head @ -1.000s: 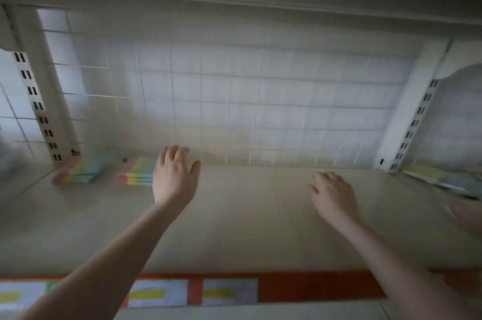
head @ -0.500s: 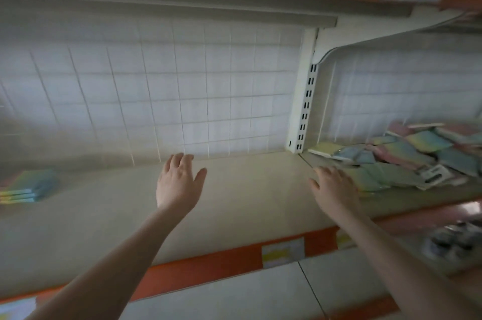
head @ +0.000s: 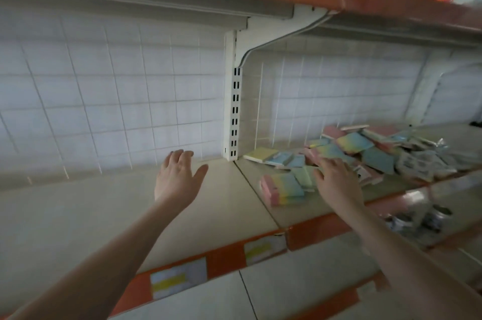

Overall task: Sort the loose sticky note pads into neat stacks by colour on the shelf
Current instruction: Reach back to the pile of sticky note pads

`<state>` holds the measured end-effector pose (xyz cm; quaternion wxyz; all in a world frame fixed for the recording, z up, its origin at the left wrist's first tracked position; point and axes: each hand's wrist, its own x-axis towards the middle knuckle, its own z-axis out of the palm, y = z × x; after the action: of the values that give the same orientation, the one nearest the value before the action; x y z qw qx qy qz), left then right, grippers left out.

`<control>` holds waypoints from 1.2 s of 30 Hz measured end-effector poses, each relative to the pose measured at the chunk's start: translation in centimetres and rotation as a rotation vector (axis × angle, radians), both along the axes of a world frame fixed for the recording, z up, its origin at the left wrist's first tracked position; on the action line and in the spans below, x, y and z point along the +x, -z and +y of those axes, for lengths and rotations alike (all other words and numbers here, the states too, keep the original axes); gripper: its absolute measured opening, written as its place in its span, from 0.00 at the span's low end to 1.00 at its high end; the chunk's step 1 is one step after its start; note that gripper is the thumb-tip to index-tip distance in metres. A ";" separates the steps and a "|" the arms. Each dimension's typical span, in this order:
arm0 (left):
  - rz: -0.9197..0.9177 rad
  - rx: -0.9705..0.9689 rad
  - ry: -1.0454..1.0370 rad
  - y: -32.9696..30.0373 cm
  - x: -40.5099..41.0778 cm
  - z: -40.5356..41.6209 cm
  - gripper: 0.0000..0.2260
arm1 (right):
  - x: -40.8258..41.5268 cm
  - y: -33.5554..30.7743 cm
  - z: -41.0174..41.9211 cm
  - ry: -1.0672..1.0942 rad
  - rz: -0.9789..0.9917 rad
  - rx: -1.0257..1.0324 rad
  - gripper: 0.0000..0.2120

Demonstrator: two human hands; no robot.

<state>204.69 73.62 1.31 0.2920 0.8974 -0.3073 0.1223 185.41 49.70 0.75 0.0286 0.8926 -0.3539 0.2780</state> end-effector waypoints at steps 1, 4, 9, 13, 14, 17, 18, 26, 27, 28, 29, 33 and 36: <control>-0.002 -0.006 -0.001 0.0 -0.7 -1.5 0.25 | -0.6 0.0 -1.6 -0.008 -0.013 -0.007 0.16; 0.006 -0.020 -0.034 0.1 -2.8 -6.4 0.25 | -2.6 -0.2 -7.1 0.002 0.008 0.000 0.15; 0.032 -0.026 -0.035 0.0 -6.7 -14.6 0.24 | -5.0 -0.5 -15.8 -0.057 -0.035 0.008 0.12; 0.022 0.004 -0.074 0.3 -7.7 -17.8 0.24 | -5.2 -0.5 -19.7 -0.044 -0.024 0.028 0.13; 0.019 0.020 -0.088 0.4 -7.8 -18.1 0.25 | -5.1 -0.5 -20.4 -0.055 -0.029 0.038 0.14; 0.017 0.068 -0.114 0.7 -7.6 -18.9 0.25 | -4.6 -0.1 -21.5 -0.103 -0.044 0.074 0.14; 0.013 0.078 -0.117 0.8 -7.5 -19.1 0.25 | -4.4 0.1 -21.6 -0.130 -0.050 0.086 0.14; 0.095 0.167 -0.112 2.1 -6.3 -20.0 0.23 | -1.0 0.4 -20.8 -0.330 -0.009 0.188 0.18; 0.116 0.178 -0.112 2.3 -6.2 -19.9 0.22 | -0.6 0.4 -20.6 -0.336 0.034 0.191 0.21; 0.138 0.188 -0.112 2.4 -6.2 -19.8 0.21 | -0.3 0.4 -20.4 -0.336 0.074 0.193 0.23; 0.161 0.200 -0.111 2.6 -6.0 -19.6 0.20 | -0.1 0.4 -20.2 -0.333 0.098 0.191 0.24; 0.226 0.228 -0.075 2.5 -5.7 -18.8 0.19 | 0.7 0.5 -20.1 -0.321 0.111 0.259 0.24; 0.263 0.211 -0.050 2.1 -5.5 -18.2 0.21 | 1.2 0.0 -20.0 -0.341 0.134 0.396 0.22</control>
<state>199.19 55.40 -0.74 0.2309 0.9387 -0.2549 -0.0218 186.60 29.71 0.77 -0.1703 0.9440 -0.2430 0.1443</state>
